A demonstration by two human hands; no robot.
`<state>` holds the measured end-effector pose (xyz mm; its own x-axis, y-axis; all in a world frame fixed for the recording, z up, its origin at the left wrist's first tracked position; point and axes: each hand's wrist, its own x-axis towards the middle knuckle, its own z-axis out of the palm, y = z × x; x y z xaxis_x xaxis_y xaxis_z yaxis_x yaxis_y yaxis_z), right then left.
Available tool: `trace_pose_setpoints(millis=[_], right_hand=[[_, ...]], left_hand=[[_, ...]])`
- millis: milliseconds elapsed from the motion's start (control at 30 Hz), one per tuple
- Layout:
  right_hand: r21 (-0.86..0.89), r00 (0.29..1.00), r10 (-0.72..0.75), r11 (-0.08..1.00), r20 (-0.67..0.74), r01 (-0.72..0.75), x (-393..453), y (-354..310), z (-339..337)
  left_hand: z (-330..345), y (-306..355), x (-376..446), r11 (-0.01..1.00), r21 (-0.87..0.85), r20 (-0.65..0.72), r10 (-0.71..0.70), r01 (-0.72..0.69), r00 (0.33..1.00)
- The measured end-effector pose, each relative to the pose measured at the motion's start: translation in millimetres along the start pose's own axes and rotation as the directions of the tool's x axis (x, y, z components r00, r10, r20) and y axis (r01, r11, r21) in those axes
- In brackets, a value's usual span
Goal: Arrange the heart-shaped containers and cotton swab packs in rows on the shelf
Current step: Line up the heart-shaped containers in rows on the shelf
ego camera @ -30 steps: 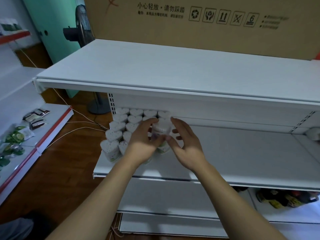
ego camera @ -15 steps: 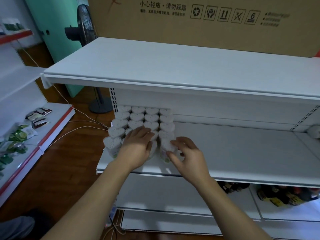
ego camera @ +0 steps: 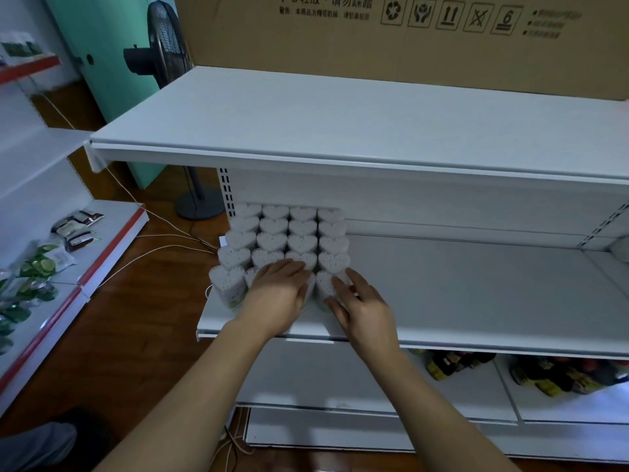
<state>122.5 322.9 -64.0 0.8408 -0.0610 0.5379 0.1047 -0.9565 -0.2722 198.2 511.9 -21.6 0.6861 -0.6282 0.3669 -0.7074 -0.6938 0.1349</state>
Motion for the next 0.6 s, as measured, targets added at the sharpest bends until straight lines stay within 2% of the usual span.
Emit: trace_pose_setpoints(millis=[200,367,600], right_hand=[[-0.077,1.0,0.011,0.997,0.027,-0.009,2,-3,-3],[-0.11,0.994,0.06,0.993,0.097,-0.049,0,-8,-8],[-0.169,0.99,0.128,0.979,0.06,-0.117,-5,12,-39]], left_hand=[[2,-2,1,0.999,-0.031,0.018,-0.034,0.035,0.999],[1,1,3,0.996,-0.062,-0.059,-0.073,0.069,0.996],[7,40,27,0.989,-0.123,-0.101,-0.091,0.078,0.991]])
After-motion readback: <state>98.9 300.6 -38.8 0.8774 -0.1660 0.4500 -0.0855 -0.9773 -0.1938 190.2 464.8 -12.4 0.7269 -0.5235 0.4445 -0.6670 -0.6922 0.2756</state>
